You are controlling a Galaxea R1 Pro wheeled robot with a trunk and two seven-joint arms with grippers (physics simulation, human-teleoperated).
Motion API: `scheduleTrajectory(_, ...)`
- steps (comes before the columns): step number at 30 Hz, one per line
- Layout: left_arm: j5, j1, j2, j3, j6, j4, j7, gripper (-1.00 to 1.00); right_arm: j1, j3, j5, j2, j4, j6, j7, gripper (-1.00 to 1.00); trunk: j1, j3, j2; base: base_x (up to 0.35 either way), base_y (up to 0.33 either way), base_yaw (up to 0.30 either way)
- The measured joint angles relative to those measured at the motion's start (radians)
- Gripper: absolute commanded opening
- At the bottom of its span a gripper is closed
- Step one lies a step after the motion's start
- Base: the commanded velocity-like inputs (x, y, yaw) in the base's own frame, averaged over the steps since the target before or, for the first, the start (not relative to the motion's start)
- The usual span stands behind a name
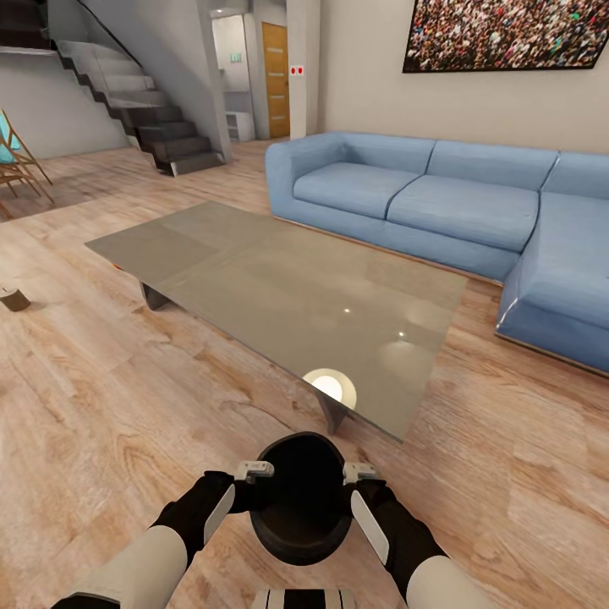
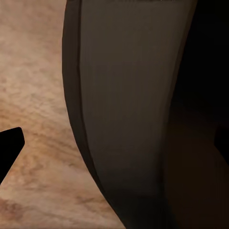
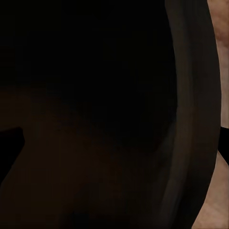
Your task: Place each of the two pumpkins and all three candles from the living room inside a cabinet in the living room (use any cabinet), then make sure every cabinet is closed, and position the cauldron so it is next to a table in the living room.
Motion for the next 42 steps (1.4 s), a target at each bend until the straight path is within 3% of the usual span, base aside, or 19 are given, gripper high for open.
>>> scheduleTrajectory(12,0.001,-0.001,-0.001,0.001,0.001,0.000,0.001,1.00,0.000,0.000,0.000,0.000,0.000,0.000,0.000,1.00,-0.001,0.008,0.000,0.000,0.000,0.000)
scheduleTrajectory(15,0.001,-0.001,-0.001,0.001,0.001,0.000,0.001,1.00,0.000,0.000,0.000,0.000,0.000,0.000,0.000,1.00,-0.002,0.019,0.001,0.000,0.000,0.000)
scheduleTrajectory(26,0.005,-0.001,-0.002,0.006,0.004,-0.003,0.001,1.00,0.000,0.000,0.000,0.000,0.001,0.000,0.000,1.00,-0.002,0.019,0.001,0.000,0.000,0.000)
scheduleTrajectory(30,0.006,-0.002,-0.003,0.006,0.005,-0.009,0.002,1.00,0.000,0.000,0.000,0.000,0.001,0.000,0.000,1.00,-0.004,0.035,0.002,0.000,0.000,0.000)
scheduleTrajectory(42,0.017,-0.002,-0.003,0.006,0.009,-0.011,0.001,1.00,0.000,0.000,0.000,0.000,0.001,0.000,0.000,1.00,-0.004,0.035,0.002,-0.073,0.000,0.000)
